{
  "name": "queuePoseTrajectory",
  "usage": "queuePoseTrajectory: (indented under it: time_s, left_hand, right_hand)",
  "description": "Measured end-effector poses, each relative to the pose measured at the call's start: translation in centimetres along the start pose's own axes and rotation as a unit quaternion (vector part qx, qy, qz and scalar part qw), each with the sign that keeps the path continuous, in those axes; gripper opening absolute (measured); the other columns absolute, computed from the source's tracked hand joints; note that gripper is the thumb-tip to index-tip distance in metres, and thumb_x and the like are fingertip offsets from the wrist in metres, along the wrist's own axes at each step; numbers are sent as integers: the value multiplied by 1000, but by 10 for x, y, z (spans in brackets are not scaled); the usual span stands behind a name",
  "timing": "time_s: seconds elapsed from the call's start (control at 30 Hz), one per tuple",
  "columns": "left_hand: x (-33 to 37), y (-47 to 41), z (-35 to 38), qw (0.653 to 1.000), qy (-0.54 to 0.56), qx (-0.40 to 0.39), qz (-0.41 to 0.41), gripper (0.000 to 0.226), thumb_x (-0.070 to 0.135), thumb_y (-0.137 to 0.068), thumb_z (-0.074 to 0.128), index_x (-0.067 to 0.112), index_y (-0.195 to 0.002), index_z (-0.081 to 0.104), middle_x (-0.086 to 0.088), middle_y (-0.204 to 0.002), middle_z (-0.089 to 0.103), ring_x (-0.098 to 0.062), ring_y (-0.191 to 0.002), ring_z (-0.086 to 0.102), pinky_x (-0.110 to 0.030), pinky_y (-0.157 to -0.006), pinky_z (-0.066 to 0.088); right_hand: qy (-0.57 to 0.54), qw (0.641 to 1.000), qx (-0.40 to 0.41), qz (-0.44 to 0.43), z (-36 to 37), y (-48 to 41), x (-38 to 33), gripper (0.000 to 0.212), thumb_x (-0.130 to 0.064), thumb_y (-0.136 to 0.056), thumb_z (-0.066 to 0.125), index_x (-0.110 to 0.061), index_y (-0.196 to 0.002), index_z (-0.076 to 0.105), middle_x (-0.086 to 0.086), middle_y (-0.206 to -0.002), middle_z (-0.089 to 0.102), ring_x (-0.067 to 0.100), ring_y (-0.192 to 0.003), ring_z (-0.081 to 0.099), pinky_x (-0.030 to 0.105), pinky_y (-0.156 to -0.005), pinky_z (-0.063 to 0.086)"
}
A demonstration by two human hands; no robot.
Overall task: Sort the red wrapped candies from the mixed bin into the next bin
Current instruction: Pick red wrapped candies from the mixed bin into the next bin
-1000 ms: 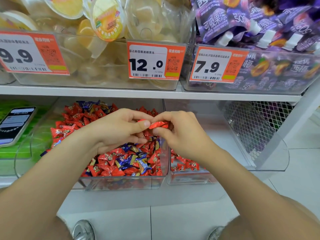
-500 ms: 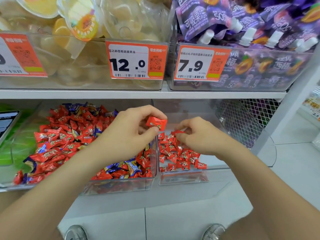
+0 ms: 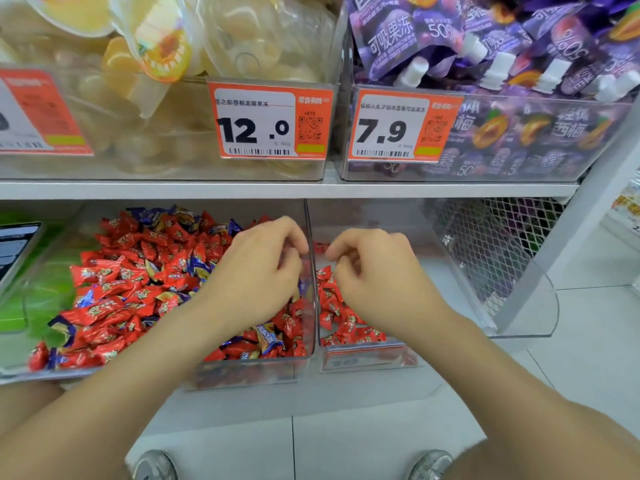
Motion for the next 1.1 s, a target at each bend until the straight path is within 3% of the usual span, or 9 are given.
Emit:
queuePoseTrajectory:
  time_s: [0.2,0.3,0.37,0.47,0.6,0.7,0.87,1.0,1.1]
  left_hand:
    - [-61,1,-23,948,-262,-101,-148,46,15,-93,55,25,-138,50,-9,-143,43,-40,-134,34,-56,-105,39]
    - [-95,-8,-29,931,-257,-163,-201,40,14,-89,51,17,-129,53,-17,-134,50,-45,-132,42,-58,-108,40]
    - [-108,-11,-28,921,-249,-203,-220,13,14,-91,49,14,-104,51,-16,-115,54,-42,-118,53,-49,-99,46]
    - [-112,-20,-22,932,-214,-218,-195,14,14,-99,47,12,-85,48,-10,-94,58,-28,-86,59,-37,-71,48]
    - [-113,-30,-21,948,-173,-218,-157,22,10,-96,45,0,-98,64,-20,-94,68,-32,-84,65,-48,-78,55]
    - [-110,-32,-26,947,-172,-229,-144,34,4,-91,46,7,-114,71,-17,-109,71,-35,-97,66,-47,-82,55]
    - [-110,-28,-31,942,-178,-265,-105,53,-1,-87,50,28,-126,70,0,-96,69,-18,-76,66,-40,-70,59]
    - [-114,-27,-36,948,-185,-240,-98,54,5,-86,62,25,-136,65,1,-125,67,-17,-110,64,-31,-93,56]
    - [-113,-27,-35,952,-180,-229,-90,53,12,-85,74,23,-136,66,4,-130,67,-16,-114,62,-26,-93,50]
  right_hand:
    - [43,985,-70,-151,60,-2,-71,22,-8,-92,57,-14,-108,71,6,-101,66,29,-92,64,43,-81,54]
    - [96,983,-88,-132,83,-19,-75,16,-7,-94,56,-11,-107,65,12,-95,65,39,-90,64,43,-70,54]
    - [102,984,-93,-113,91,-32,-77,14,-5,-93,56,-8,-106,63,14,-92,63,41,-85,62,42,-65,52]
    - [89,981,-138,-100,110,-48,-77,8,-4,-94,57,-6,-99,51,13,-91,52,35,-81,53,37,-64,38]
    - [41,972,-228,-40,137,-65,-65,40,-3,-95,55,0,-133,44,25,-120,57,38,-101,56,35,-66,37]
    - [29,965,-262,9,144,-72,-59,33,-3,-93,51,-6,-126,47,17,-106,58,35,-92,56,37,-63,39]
    - [19,957,-286,49,135,-79,-57,32,-4,-94,49,-1,-119,69,13,-99,69,26,-80,63,33,-62,54]
    - [25,988,-150,40,113,-89,-58,23,-7,-94,55,-5,-107,75,14,-110,74,32,-102,68,43,-91,60]
    - [3,981,-191,32,126,-85,-64,19,-9,-96,54,-1,-110,64,14,-98,64,28,-84,63,37,-70,55]
Point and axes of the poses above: each hand's wrist, its own y-axis away from the middle knuckle, its own z-axis out of the palm, x = y × z, the point moved 7 cm from there along -y, towards the middle knuckle
